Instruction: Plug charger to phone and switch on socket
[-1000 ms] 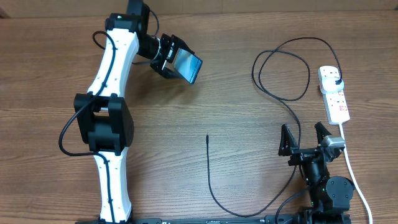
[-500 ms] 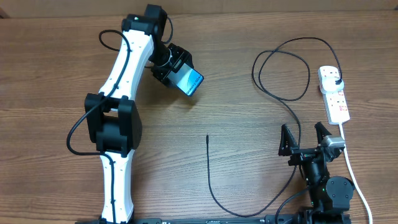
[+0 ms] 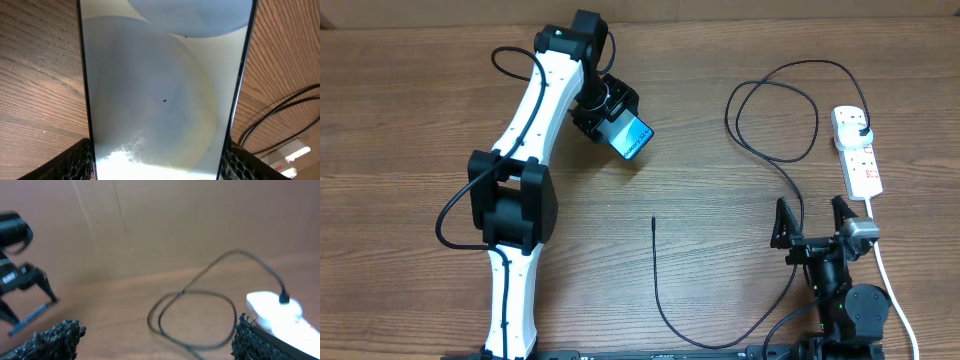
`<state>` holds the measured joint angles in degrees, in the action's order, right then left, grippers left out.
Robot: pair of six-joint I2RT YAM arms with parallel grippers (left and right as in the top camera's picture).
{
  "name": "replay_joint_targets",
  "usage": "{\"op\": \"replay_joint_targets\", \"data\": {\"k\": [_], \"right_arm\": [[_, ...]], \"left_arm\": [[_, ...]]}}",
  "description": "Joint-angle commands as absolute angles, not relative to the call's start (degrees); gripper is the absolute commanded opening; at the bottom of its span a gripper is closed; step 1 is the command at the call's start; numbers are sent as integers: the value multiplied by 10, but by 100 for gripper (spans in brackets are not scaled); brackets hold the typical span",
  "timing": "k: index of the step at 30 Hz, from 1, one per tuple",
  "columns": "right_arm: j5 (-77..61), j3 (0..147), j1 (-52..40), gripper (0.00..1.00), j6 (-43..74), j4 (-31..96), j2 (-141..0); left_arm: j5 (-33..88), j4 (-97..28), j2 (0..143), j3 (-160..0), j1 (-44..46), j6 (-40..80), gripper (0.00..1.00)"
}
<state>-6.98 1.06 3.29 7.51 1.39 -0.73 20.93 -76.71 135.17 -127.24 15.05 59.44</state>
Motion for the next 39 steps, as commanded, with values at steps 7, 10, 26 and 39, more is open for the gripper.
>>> {"op": "replay_joint_targets", "data": {"k": [7,10,26,39], "right_arm": [[-89,23,32,100,116,11,-2],[-90,49,32,100,116,48,-3],[-184,277,32,100,116,150,-278],[-307,391,32,100,122,168,-547]], "left_arm": [[205,-767,1350,-1292,156,587,4],[205,-767,1350,-1292,156,587,4],[206,-765,1350,-1292,156,587,4],[210,-765,1350,-1292,155,587,4]]}}
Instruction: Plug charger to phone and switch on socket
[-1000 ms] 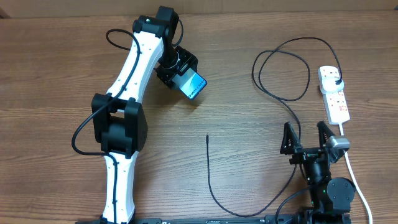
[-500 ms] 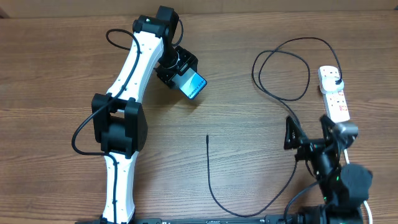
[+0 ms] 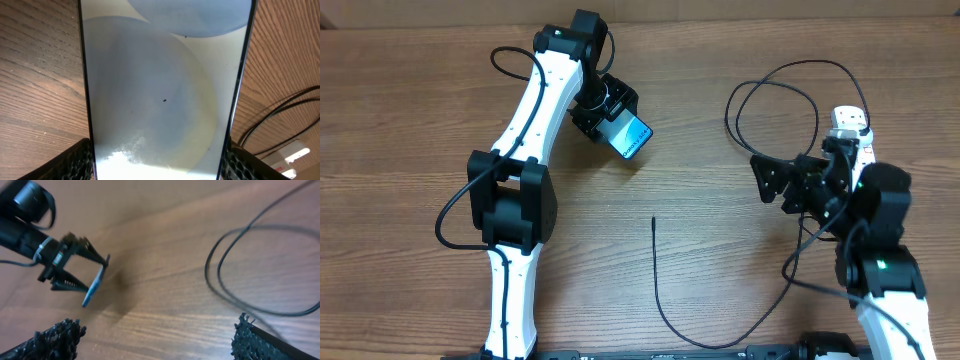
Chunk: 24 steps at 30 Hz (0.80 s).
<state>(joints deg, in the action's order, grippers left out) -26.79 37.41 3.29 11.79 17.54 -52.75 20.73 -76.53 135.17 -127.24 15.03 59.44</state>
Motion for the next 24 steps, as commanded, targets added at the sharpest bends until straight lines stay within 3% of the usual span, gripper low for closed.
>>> {"op": "replay_joint_targets", "data": {"k": [1,24], "right_arm": [[-311,391,32,100,123,165,-554],[-310,391,32,100,122,153,-562]], "left_arm": [[210,-765,1350,-1292,155,587,4],[208,-765,1350,-1292,154,587,4]]}}
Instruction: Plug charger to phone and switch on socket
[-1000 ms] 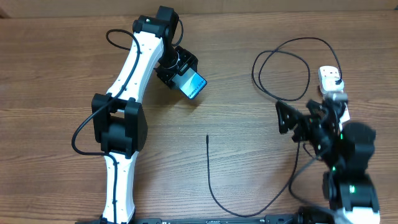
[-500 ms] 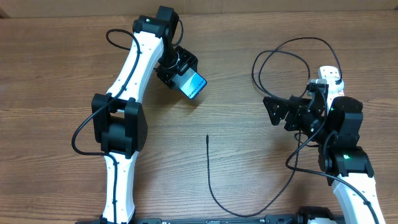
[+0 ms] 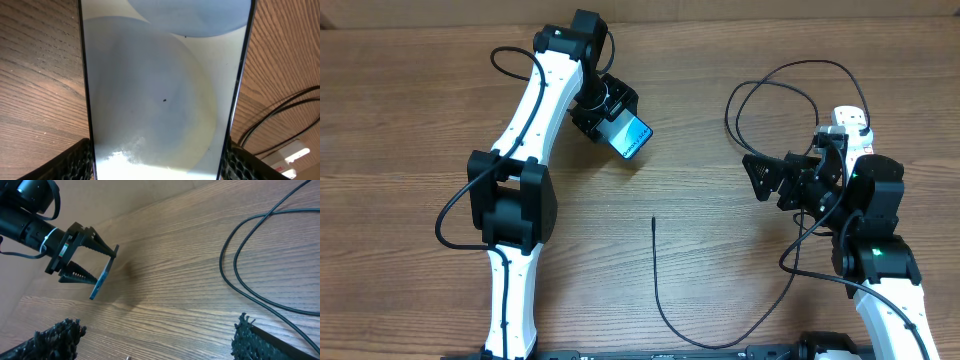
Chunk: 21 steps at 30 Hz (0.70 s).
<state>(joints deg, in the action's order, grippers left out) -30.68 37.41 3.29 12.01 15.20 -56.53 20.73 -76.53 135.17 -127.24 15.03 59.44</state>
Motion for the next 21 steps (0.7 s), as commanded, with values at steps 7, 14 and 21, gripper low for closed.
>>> {"op": "replay_joint_targets", "data": {"k": [7,14,21], "right_arm": [[-310,390,32,100,122,154,-562],[-312,390,32,100,147,142,-562],[-336,390,32,100,269,109,-606]], "left_arm": [[208,-765,1350,-1292,154,587,4],[208,-762,1350,-1292,154,588,4],[208,-762,1350,-1292,155,614,4]]}}
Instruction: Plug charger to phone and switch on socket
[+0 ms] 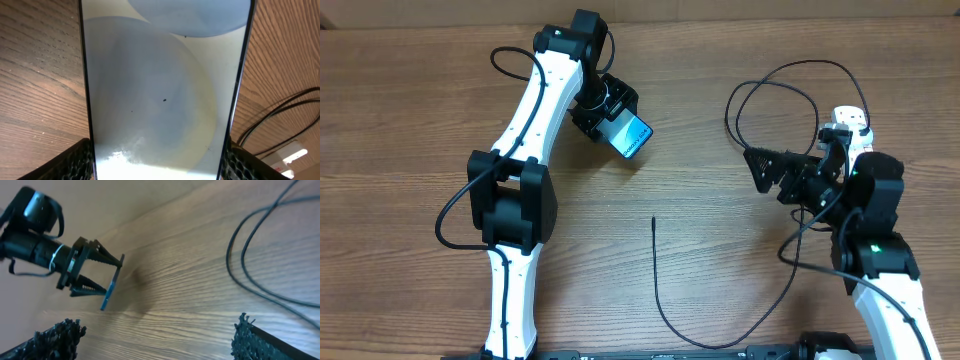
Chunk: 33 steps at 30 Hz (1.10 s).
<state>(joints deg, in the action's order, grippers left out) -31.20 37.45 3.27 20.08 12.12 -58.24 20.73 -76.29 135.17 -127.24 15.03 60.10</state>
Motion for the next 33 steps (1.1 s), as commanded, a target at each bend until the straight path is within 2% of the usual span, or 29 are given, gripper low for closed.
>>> {"op": "replay_joint_targets", "data": {"k": [1,15,22,33], "right_arm": [[-353,390,32,100,276,99,-618],[-476,390,27,100,371,-16,-745],[-466,390,-7,100,371,-26,-750],[-369,390,-76,100,388,-23,-762]], "left_arm": [[208,-762,1350,-1292,155,614,4],[204,-757,1350,-1292,166,616,4],[190,-754,1350,-1292,192,644,4],[191,-734,1350,-1292,225,669,4]]}}
